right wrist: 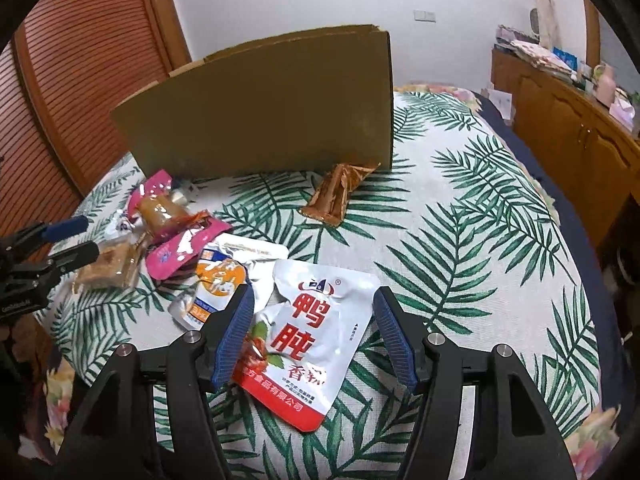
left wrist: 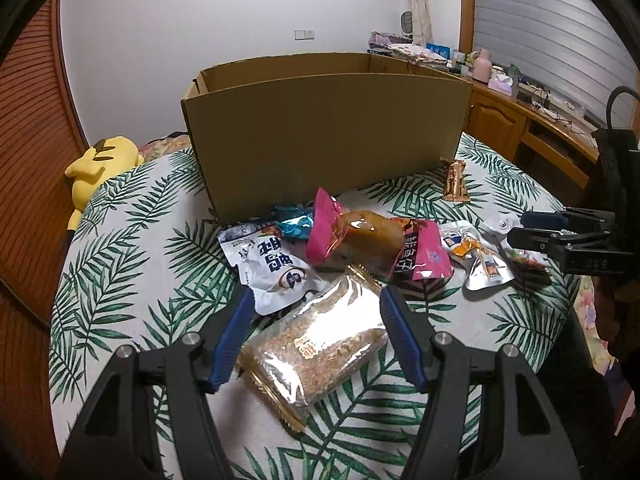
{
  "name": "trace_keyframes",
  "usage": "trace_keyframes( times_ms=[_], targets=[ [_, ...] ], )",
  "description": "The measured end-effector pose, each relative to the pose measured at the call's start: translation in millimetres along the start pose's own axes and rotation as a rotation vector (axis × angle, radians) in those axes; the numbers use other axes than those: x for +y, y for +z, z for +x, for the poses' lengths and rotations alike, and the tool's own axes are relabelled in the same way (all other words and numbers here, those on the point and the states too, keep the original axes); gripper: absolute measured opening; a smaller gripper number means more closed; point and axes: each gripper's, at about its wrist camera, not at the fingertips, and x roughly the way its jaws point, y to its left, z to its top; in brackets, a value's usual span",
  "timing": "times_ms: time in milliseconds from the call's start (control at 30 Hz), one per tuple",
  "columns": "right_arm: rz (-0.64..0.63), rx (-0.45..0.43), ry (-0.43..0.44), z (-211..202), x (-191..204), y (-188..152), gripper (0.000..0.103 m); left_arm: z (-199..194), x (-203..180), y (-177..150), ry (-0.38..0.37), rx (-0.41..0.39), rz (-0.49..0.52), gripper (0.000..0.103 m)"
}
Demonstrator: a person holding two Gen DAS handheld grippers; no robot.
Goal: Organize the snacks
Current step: 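Grasp the clear sesame-bar pack with the left tool while the right tool grasps the white duck-gizzard pouch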
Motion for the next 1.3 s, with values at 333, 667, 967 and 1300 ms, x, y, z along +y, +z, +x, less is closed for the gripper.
trace_keyframes(
  times_ms=[333,667,967,1300],
  targets=[
    [-0.026,0.009,-0.028,8.7,0.7,-5.1,0.065,14.9,-1.5,-5.4,0.008,0.047,0.037,0.066],
    [-0.077,-0.009,-0.07,11.5,7.1,-9.6,0.065,10.6,2.4,0.9,-0.043,0.058,0.088,0.069],
    [-0.093,-0.024,-0.087,12.5,9.5,-11.7,0.066,-3.0,-5.4,10.3,-0.164,0.072,0.235,0.069],
    [-0.094,-0.025,-0.088,12.2,10.1,-12.3,0.066,30.0,-6.7,5.8,-0.124,0.218,0.318,0.069]
  ],
)
